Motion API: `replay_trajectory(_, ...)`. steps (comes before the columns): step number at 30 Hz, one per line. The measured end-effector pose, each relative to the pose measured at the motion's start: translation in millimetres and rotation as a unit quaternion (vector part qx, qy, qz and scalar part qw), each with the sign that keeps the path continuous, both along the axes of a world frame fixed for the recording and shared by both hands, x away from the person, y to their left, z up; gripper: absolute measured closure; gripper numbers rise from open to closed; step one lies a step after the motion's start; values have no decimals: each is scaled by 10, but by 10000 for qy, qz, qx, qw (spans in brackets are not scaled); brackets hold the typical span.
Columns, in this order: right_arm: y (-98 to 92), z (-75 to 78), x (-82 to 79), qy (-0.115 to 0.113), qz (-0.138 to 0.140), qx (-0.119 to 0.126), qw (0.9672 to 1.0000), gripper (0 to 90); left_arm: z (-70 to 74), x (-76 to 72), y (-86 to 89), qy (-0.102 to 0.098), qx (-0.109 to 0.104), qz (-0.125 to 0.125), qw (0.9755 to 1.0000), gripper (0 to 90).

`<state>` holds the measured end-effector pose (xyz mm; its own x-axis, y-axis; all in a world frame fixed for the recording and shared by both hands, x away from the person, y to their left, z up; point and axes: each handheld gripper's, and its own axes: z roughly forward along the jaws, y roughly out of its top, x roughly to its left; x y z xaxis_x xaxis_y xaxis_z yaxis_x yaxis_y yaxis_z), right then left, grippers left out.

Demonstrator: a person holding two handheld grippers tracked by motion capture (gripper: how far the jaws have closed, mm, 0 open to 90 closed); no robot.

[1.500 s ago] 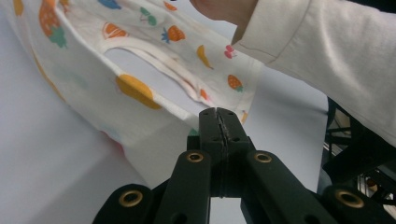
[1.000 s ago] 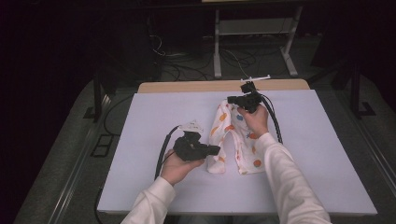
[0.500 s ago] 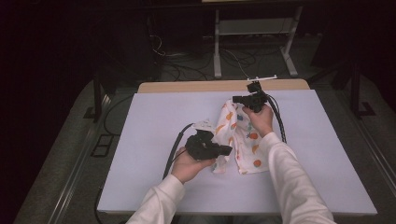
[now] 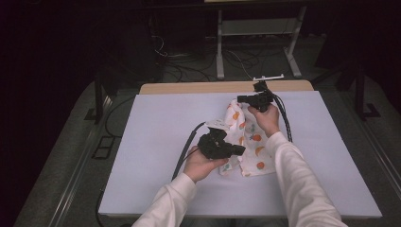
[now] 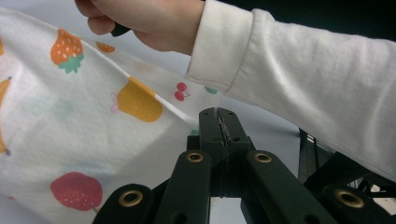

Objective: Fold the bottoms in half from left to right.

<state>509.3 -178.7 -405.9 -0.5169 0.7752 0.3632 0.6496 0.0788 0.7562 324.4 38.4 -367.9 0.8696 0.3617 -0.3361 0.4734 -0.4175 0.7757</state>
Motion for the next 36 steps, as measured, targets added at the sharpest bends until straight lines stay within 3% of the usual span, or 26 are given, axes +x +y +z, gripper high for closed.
replay_trajectory(22,-227,-113,116,209,138,-70,9997,876,-93,68,-417,165,-61,-116,9998,897)
replay_trajectory(36,-371,-241,207,338,213,19,9992,876,-293,129,-682,424,-123,-111,9990,897)
